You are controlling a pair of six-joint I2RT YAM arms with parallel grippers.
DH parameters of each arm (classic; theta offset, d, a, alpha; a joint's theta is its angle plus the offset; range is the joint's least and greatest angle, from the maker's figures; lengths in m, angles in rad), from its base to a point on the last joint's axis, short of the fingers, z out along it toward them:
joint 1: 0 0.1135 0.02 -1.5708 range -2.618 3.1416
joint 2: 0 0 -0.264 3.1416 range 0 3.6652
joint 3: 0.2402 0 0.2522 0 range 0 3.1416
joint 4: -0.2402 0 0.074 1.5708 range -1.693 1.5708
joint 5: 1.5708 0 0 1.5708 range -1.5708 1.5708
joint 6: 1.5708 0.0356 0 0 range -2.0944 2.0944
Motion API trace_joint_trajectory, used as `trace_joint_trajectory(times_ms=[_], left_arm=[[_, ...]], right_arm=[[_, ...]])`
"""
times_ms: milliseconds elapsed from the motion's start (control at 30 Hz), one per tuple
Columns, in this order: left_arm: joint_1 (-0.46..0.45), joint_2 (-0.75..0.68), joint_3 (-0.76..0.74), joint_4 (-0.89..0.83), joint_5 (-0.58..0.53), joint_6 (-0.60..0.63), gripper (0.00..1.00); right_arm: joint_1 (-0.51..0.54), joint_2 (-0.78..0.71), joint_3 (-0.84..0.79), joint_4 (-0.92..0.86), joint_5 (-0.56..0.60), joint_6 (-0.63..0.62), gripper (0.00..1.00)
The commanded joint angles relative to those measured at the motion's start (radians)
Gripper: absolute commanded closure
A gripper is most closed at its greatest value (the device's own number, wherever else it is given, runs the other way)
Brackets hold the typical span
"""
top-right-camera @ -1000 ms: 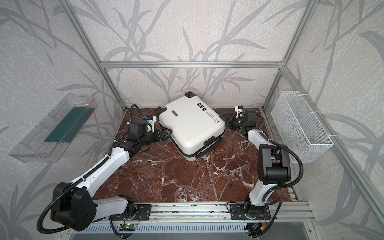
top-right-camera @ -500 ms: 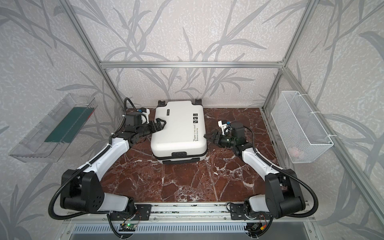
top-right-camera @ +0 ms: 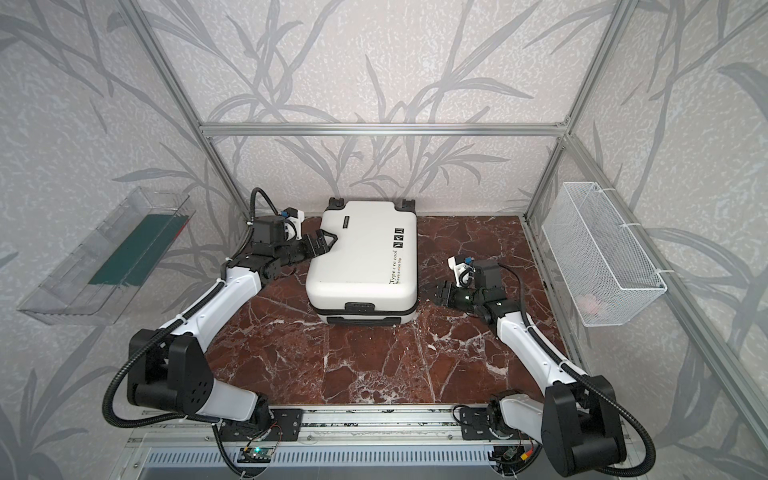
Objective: Pack the luggage
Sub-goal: 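Lower the right gripper to the zipper pull while left holds the suitcase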
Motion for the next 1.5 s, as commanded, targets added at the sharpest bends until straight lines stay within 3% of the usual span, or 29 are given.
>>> trace_joint_trajectory(times_ms=[0, 167, 400, 667, 967, 1100, 1333, 1467], left_arm=[[-0.015, -0.105, -0.057, -0.023, 0.018, 0.009, 0.01], [-0.015, -0.224, -0.182, -0.003, -0.006, -0.045, 0.01], [-0.014, -0.347, -0.293, -0.004, -0.009, -0.100, 0.01], [-0.015, -0.377, -0.324, -0.038, -0.013, -0.099, 0.01], [-0.014, -0.385, -0.335, -0.044, -0.023, -0.096, 0.01], [-0.014, -0.392, -0.337, -0.053, -0.029, -0.089, 0.01], [-0.015, -0.391, -0.345, -0.052, -0.032, -0.086, 0.01], [-0.015, -0.389, -0.346, -0.050, -0.035, -0.085, 0.01]], right_arm=[[0.004, -0.072, -0.050, -0.104, 0.093, -0.104, 0.37], [0.025, -0.116, -0.140, -0.067, 0.135, -0.120, 0.45], [0.193, -0.101, -0.199, 0.021, 0.351, -0.145, 0.53], [0.203, 0.046, -0.200, 0.237, 0.306, -0.145, 0.54], [0.203, 0.175, -0.092, 0.311, 0.253, -0.172, 0.55], [0.203, 0.139, -0.105, 0.287, 0.277, -0.176, 0.59], [0.182, -0.035, -0.190, 0.186, 0.467, -0.084, 0.66], [0.176, -0.103, -0.218, 0.184, 0.471, -0.079, 0.66]])
